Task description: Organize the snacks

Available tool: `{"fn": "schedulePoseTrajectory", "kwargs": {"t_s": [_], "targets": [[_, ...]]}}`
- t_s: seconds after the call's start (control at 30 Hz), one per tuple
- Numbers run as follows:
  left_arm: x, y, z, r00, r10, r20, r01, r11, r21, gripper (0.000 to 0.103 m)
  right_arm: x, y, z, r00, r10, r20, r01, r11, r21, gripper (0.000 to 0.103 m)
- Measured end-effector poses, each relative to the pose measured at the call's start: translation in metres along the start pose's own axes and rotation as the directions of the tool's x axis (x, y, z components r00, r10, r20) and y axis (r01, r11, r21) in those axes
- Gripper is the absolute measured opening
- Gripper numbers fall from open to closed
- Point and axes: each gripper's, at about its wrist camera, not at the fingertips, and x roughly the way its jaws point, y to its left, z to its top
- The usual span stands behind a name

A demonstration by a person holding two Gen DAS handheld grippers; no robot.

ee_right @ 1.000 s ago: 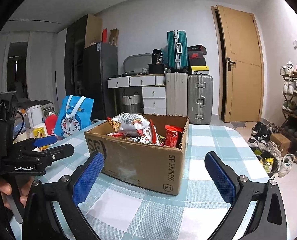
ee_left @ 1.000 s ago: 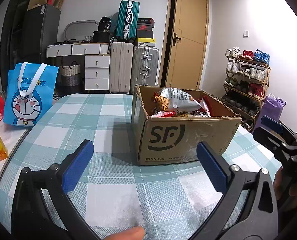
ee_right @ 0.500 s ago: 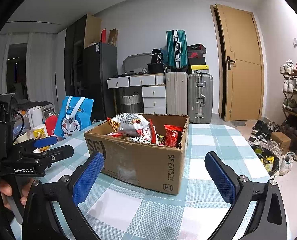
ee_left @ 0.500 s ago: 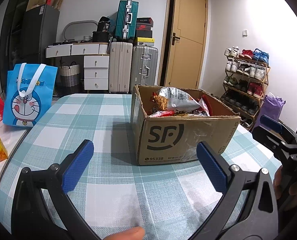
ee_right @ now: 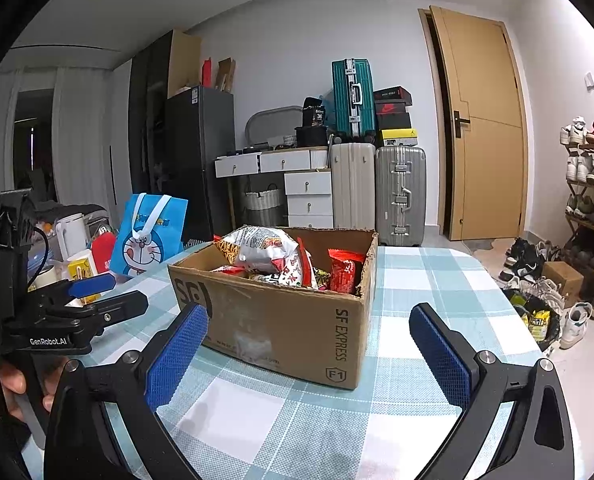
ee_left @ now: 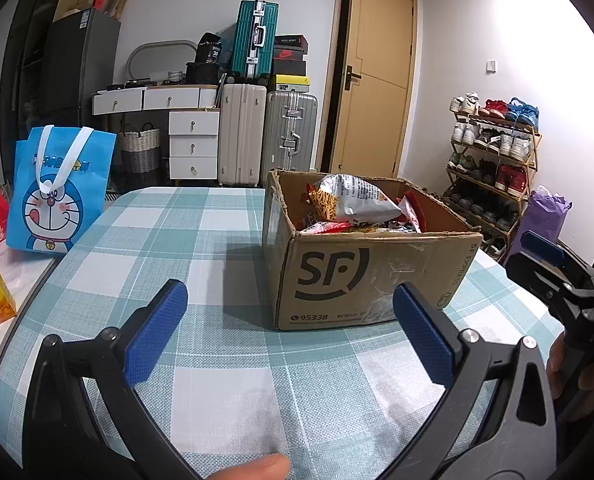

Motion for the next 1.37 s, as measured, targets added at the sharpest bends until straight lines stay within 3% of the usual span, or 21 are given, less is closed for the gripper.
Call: {"fn": "schedulePoseTrajectory", "kwargs": {"t_s": [1.37], "targets": [[-0.0016, 0.0004, 0.0009, 1.0, -0.001, 0.009, 0.001, 1.0, 0.005, 0.103, 0.0002, 0.0005, -0.0012, 1.0, -0.001, 0.001, 0.001, 1.0, -0.002, 0.103]]}}
